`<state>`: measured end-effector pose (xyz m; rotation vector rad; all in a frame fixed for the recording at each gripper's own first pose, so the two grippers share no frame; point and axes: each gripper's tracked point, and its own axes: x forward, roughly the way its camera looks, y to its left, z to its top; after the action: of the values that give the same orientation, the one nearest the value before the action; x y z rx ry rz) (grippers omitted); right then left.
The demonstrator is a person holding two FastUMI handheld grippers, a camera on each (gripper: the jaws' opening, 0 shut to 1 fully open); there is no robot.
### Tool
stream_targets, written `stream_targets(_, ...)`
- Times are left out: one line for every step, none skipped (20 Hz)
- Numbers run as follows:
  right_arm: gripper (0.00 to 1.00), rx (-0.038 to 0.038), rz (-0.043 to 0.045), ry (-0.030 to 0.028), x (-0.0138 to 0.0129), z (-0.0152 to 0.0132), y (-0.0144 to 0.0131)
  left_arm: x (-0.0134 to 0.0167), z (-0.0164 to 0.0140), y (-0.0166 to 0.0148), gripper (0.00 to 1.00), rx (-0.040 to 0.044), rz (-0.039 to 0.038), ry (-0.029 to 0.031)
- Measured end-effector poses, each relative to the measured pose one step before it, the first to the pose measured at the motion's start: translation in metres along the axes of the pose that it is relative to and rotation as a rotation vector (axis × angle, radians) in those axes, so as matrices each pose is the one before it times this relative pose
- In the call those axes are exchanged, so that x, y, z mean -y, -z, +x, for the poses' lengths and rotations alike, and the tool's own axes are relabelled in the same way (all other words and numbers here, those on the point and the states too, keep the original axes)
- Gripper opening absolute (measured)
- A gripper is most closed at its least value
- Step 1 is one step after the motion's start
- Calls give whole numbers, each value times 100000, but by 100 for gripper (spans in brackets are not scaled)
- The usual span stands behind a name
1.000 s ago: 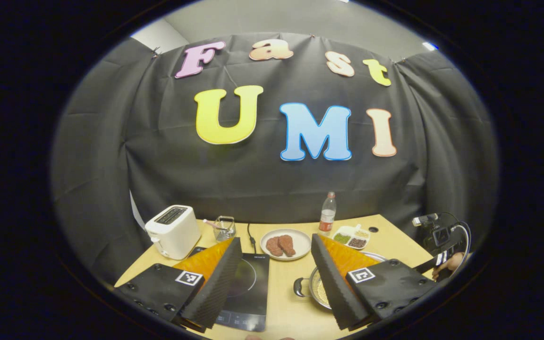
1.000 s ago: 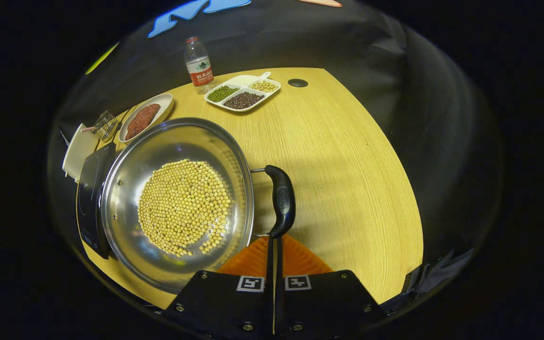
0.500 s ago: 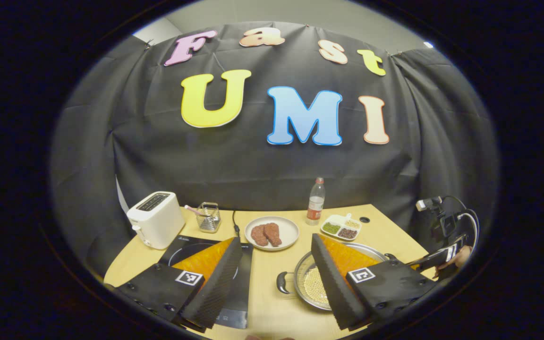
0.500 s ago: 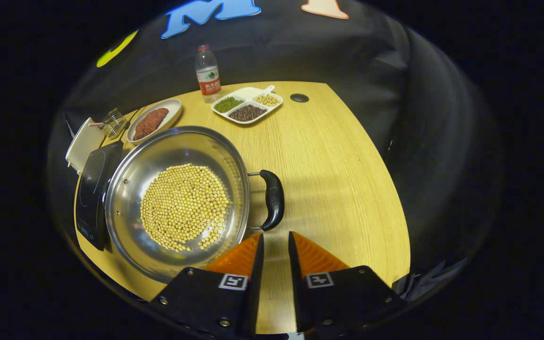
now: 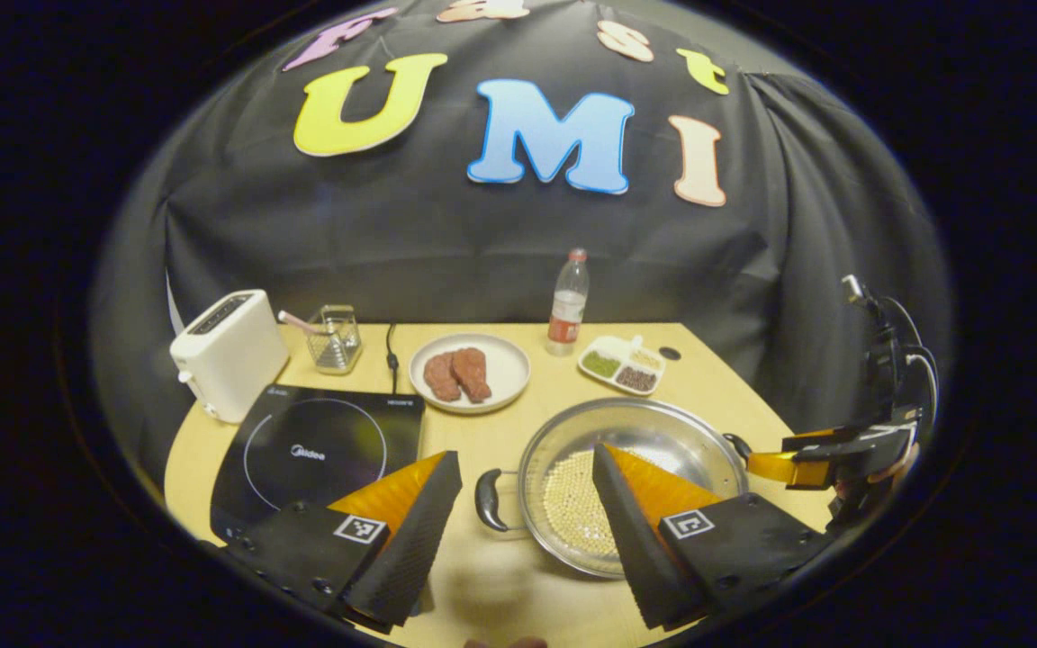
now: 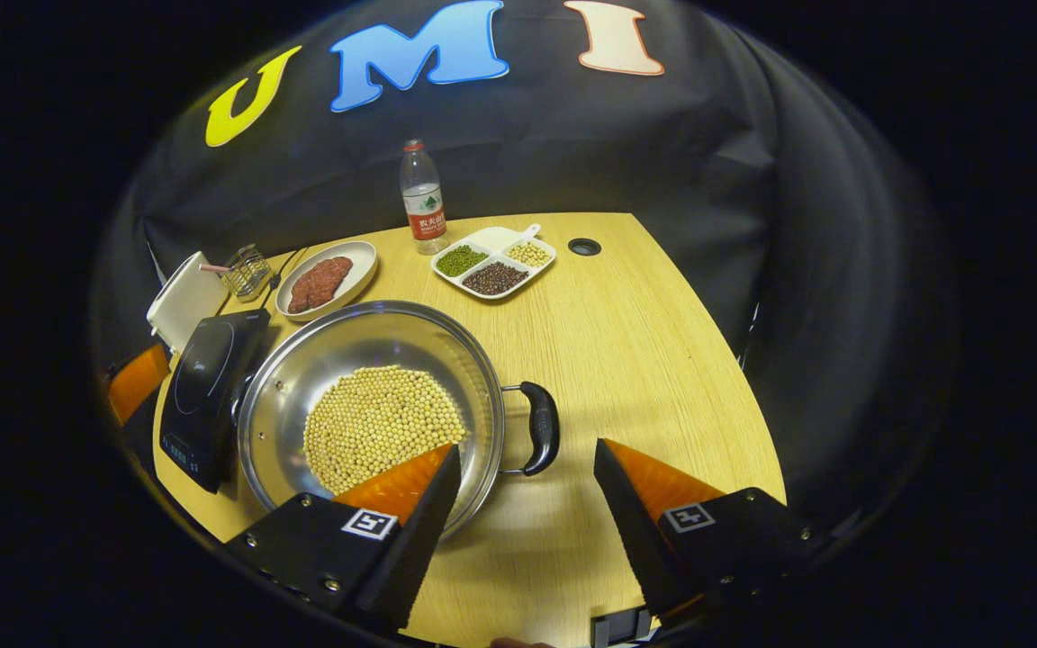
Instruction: First push the handle of the pot to place it horizontally, then grasp the pot with both hands and set it on the induction cooktop.
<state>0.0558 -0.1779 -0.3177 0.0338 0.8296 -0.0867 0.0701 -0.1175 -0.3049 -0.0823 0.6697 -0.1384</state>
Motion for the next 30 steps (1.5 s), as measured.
stream_targets(92,-712,656,81,147,386,121,-7,881,977,96,-2909,-32,96)
stream_targets(92,-839,598,42,200,444,226,-139,896,895,96,-2848,149,178)
stream_targets(92,128,687,-230,100,300,-20,-169,877,1008,96,-3450,1032,289)
stream_targets(92,42,-70,-773,-35,304,-47,-409,818,641,96,-1922,2024,-1054)
stream_targets(92,-499,-721,-56,163,328,110,-428,1002,511,92,-1631,1850,-1183)
stream_targets(92,-305,-610,-71,166,315,55,-238,673,409,96,-1451,1300,-484)
stream_targets(92,-24,-56,-363,-3,262,-195,-216,720,416,96,-1519,666,-538)
stream_targets(92,-24,89,-175,-78,283,-47,-220,441,444,96,-1257,-16,-374)
stream_targets(92,-68,-218,-15,-53,289,-192,-92,522,287,96,-1426,-79,-114)
stream_targets(92,-193,-452,35,1,364,2,-72,358,356,96,-1324,130,-271)
stream_targets(92,-475,-613,-129,-124,286,-79,-127,517,173,96,-965,260,-148)
stream_targets(92,-292,-329,34,-15,319,-89,-19,539,278,96,-1149,371,7)
stream_targets(92,-269,-209,-142,-68,324,-113,-67,456,151,96,-905,497,-49)
stream_targets(92,-289,-372,-17,-21,348,-62,-155,378,200,96,-908,348,-234)
stream_targets(92,-516,-561,555,165,418,-133,-95,300,84,100,-647,20,-157)
stream_targets(92,-548,-131,-77,4,356,23,5,428,218,96,-793,-191,-186)
stream_targets(89,-930,149,-295,-66,317,-19,-109,184,45,96,-486,-101,-422)
stream_targets(84,-1388,-10,72,122,431,170,-49,285,51,95,-526,-67,-167)
stream_targets(88,-784,-99,-1077,-100,108,101,-96,238,56,95,-522,121,-72)
stream_targets(80,-1300,731,-992,-256,439,263,-58,238,17,93,-214,456,-226)
stream_targets(75,-1105,164,-190,38,305,283,-2,163,27,91,-371,433,-245)
stream_targets(72,-327,902,-1228,-230,103,170,57,29,30,86,-191,239,1)
stream_targets(69,441,-458,351,23,174,-264,315,211,35,86,-411,-427,1404)
stream_targets(67,119,-508,-325,-231,899,353,375,-40,52,89,-344,40,912)
stream_targets(61,-66,-1053,1109,0,-487,-367,88,96,17,81,-199,665,196)
stream_targets(62,-365,-1012,656,-4,-287,-143,-55,8,83,74,-576,1239,-119)
stream_targets(62,74,-356,274,57,-42,-184,-75,-294,-95,74,-522,614,-547)
stream_targets(58,-803,-199,194,-96,62,207,41,481,158,74,-321,58,-279)
stream_targets(58,13,-1000,-64,0,-10,-31,-28,57,-29,73,-334,-663,-31)
stream_targets(58,-62,788,-110,-13,145,-37,31,175,83,71,-141,-821,115)
